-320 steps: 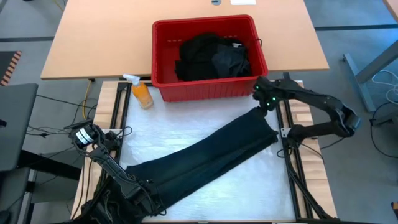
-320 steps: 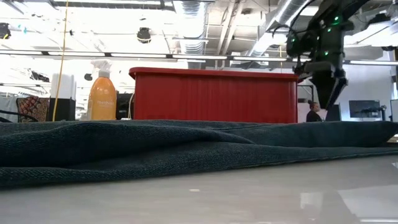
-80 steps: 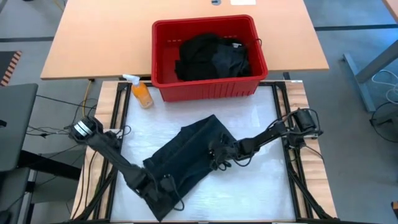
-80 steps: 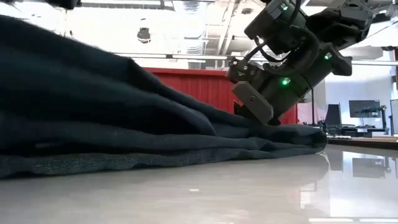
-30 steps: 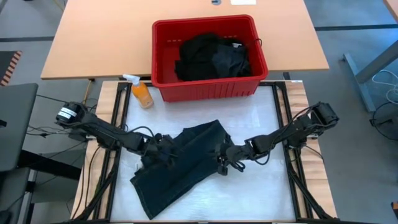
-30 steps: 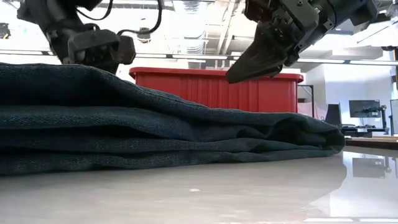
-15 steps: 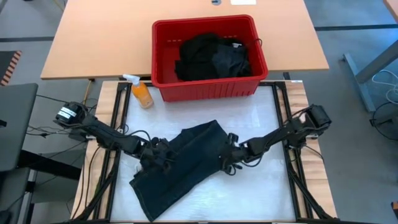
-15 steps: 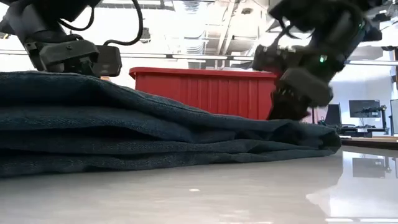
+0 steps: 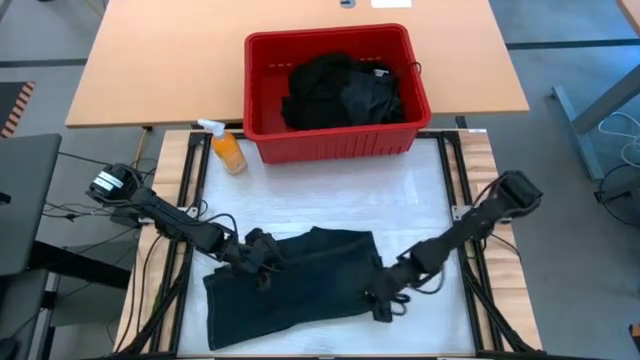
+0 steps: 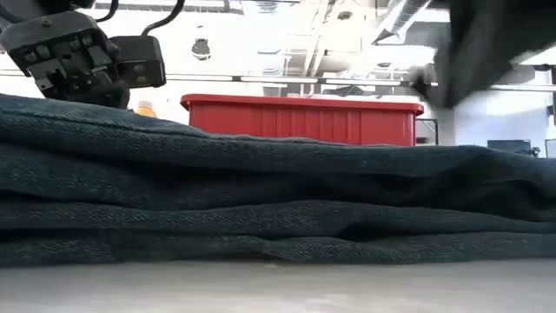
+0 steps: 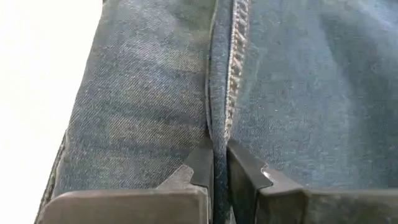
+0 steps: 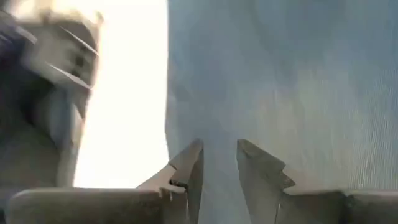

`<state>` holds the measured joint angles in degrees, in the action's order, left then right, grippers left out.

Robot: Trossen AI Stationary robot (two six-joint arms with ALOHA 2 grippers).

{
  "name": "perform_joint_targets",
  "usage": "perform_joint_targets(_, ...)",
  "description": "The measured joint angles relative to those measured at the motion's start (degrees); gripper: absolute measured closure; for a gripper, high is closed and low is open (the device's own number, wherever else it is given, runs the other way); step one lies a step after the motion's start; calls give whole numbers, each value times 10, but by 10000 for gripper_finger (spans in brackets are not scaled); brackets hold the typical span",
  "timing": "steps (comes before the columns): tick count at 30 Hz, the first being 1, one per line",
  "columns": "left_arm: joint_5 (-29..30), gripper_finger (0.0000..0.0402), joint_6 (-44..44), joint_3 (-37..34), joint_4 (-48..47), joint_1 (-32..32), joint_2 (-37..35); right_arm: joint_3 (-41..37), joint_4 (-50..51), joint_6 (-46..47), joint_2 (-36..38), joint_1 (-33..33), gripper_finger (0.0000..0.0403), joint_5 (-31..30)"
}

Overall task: Fold Laundry from Bin
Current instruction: Fold the dark blue pants

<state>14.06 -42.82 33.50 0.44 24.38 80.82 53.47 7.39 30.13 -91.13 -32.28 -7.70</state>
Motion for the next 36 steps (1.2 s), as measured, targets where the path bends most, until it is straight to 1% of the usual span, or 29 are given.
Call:
perform_joint_targets(3, 4, 390, 3, 0, 5, -2, 0, 15, 2, -76, 40, 10, 280, -81)
perform_joint_targets(5, 6, 391, 2, 0, 5, -2, 0, 22, 6, -119, 57, 37, 280, -86)
perform_joint_targets(8, 6, 391, -3, 0, 6, -2, 0, 35, 19, -159, 74, 97, 274, -13)
perform_joint_targets(11, 7, 392, -10, 0, 6, -1, 0, 38, 50, -190, 63, 156, 254, 62)
perform_joint_targets(12, 9, 392, -12, 0, 6, 0, 0, 38, 60, -198, 57, 173, 245, 78)
perform_joint_targets(16, 12, 392, -13, 0, 6, 1, 0, 40, 91, -226, 36, 232, 199, 116)
perform_joint_targets(19, 12, 392, -13, 0, 6, 1, 0, 40, 108, -260, 17, 262, 166, 141)
perform_joint_targets(21, 12, 392, -8, 0, 6, 1, 0, 40, 110, -283, 6, 276, 152, 161)
perform_joint_targets(25, 13, 392, -1, 1, 5, 1, 0, 40, 108, -302, -22, 307, 145, 238)
perform_joint_targets(30, 16, 392, 0, 1, 4, 1, 0, 40, 107, -316, -56, 330, 144, 245)
perform_joint_targets(33, 17, 392, 5, 1, 4, 1, 0, 40, 103, -321, -78, 332, 144, 249)
perform_joint_targets(36, 17, 393, 6, 1, 4, 1, 0, 40, 106, -331, -86, 333, 148, 282)
